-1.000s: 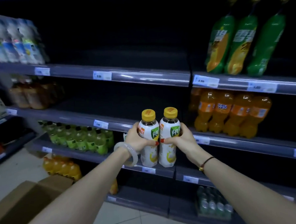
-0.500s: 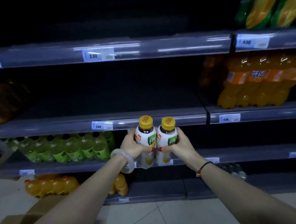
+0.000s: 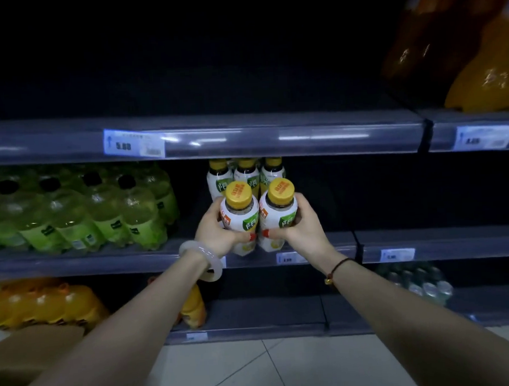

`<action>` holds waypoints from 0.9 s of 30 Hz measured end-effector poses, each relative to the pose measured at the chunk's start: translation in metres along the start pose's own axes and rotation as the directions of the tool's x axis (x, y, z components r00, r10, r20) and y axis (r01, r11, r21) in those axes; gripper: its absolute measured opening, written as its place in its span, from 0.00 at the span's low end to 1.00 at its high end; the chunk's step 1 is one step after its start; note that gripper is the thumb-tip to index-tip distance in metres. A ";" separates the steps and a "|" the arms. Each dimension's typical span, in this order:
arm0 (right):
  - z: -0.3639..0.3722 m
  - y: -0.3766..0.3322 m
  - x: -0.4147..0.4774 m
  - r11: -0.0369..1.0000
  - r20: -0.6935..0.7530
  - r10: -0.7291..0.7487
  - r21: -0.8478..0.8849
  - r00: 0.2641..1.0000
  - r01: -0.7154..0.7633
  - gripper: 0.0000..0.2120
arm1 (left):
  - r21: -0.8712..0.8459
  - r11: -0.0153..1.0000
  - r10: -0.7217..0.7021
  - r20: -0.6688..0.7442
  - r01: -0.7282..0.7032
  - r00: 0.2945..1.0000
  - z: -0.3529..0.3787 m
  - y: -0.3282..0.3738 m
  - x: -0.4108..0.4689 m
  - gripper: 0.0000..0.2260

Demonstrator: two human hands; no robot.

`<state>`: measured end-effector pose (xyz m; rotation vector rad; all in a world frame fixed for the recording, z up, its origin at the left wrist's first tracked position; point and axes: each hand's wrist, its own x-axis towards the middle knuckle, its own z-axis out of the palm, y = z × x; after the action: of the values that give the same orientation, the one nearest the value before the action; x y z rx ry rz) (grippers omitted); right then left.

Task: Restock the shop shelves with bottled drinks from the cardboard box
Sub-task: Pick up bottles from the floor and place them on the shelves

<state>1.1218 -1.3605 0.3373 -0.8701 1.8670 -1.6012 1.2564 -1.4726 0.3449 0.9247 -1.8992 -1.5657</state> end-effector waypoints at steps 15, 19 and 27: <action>0.034 0.072 0.067 0.993 -0.065 -0.028 0.114 0.998 0.036 0.30 | -0.019 1.000 -0.026 -0.112 0.024 0.993 0.000 -0.071 0.079 0.31; 0.036 0.077 0.081 0.994 -0.042 -0.014 0.108 0.999 0.019 0.24 | -0.030 0.999 -0.018 -0.110 0.015 0.994 0.002 -0.075 0.088 0.28; 0.041 0.100 0.086 0.998 -0.088 -0.005 0.069 0.996 0.011 0.22 | -0.082 0.996 -0.041 -0.112 0.032 0.993 0.008 -0.082 0.090 0.25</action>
<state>1.0831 -1.4428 0.2340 -0.7900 1.8566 -1.7237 1.2078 -1.5452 0.2592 0.9969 -1.7377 -1.5645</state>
